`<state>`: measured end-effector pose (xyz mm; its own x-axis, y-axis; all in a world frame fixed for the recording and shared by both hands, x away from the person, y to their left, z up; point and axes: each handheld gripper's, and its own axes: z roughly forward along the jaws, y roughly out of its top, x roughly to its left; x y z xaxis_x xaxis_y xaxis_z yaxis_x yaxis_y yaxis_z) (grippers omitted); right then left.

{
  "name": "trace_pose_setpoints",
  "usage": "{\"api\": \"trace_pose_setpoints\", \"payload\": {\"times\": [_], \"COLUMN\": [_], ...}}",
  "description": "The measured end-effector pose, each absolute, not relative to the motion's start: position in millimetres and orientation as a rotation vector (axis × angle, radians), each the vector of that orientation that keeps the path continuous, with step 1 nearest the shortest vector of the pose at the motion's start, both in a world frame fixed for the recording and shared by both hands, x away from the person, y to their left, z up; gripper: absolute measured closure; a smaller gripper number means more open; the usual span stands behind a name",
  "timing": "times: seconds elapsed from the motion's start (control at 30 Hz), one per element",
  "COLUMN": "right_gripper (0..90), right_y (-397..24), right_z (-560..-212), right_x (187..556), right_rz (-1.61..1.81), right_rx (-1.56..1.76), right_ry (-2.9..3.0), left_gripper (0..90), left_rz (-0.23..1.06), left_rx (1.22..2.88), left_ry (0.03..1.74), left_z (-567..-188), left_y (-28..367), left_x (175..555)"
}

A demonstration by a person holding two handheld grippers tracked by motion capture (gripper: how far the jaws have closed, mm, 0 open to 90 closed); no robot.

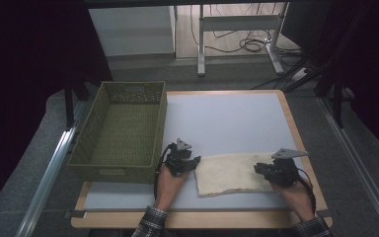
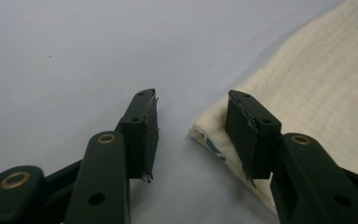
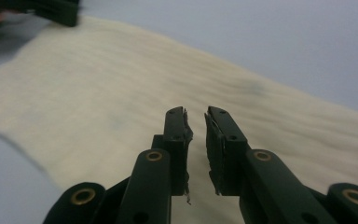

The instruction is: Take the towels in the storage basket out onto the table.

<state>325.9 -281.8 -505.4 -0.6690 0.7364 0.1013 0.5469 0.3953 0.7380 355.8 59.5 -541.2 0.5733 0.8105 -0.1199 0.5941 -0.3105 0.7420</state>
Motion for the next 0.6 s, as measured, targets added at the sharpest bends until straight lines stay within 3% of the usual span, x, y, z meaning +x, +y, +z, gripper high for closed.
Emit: {"api": "trace_pose_setpoints", "payload": {"times": [0.6], "right_gripper": [64.6], "right_y": [-149], "right_z": [-516], "right_x": [284], "right_rz": [1.232], "right_rx": [0.753], "right_ry": [2.719], "left_gripper": [51.2], "left_rz": [0.403], "left_rx": [2.059], "left_ry": [1.094], "left_z": [-542], "left_y": [55], "left_x": [354]}}
